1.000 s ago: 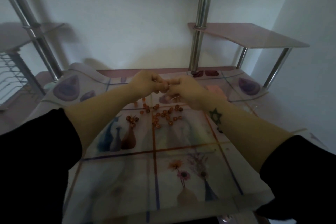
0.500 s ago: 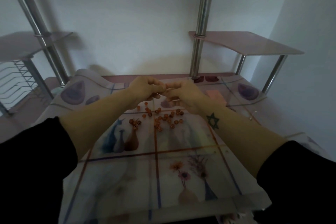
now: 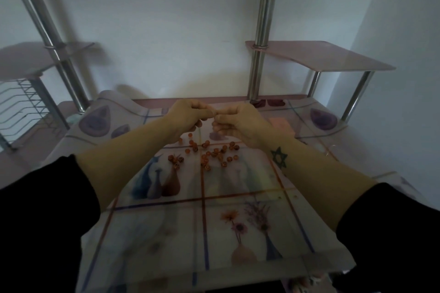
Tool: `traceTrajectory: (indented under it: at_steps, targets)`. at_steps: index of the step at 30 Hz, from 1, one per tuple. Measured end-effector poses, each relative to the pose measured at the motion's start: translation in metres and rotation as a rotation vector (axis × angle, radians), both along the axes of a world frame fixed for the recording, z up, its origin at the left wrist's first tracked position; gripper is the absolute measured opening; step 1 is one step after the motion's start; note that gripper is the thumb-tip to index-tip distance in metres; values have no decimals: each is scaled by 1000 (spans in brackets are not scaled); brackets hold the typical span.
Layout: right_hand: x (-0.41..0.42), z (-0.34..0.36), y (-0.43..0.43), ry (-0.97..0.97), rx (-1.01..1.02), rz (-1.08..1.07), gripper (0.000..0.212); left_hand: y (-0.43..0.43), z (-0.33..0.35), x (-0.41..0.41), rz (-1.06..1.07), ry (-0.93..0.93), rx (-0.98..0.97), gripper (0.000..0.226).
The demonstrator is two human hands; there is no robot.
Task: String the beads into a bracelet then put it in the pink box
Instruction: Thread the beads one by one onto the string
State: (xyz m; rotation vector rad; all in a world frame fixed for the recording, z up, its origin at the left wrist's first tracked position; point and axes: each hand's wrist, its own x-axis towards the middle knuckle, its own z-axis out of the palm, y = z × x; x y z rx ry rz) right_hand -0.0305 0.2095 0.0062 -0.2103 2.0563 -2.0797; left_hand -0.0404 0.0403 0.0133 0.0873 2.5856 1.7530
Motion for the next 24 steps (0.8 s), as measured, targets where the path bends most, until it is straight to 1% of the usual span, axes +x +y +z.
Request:
traceTrajectory:
  at_steps: [4, 8, 10, 13, 15, 17, 19, 20, 23, 24]
  targets:
    - [-3, -5, 1, 23, 73, -38, 19, -1, -3, 0, -8, 3, -77, 8]
    - [-8, -11, 3, 44, 179, -100, 23, -7, -10, -2, 37, -7, -101, 13]
    - [-9, -14, 5, 59, 257, -118, 17, -12, -14, -4, 13, 31, -233, 15]
    - [-9, -16, 4, 133, 412, -113, 7, -15, -19, -4, -56, 120, -537, 15]
    - [-9, -18, 1, 207, 488, -113, 11, -12, -20, -4, -74, 169, -679, 13]
    - [-10, -19, -1, 285, 567, -95, 23, -7, -22, -4, -108, 166, -788, 14]
    - [-10, -20, -4, 332, 640, -60, 31, -4, -24, -4, -141, 121, -876, 15]
    - [-11, -21, -5, 347, 673, -44, 30, -3, -25, -4, -154, 101, -899, 13]
    - [-15, -25, -5, 370, 698, -11, 10, -3, -27, -3, -187, 99, -930, 6]
    - [-15, -26, -5, 377, 697, -9, 7, -3, -27, -3, -192, 103, -930, 3]
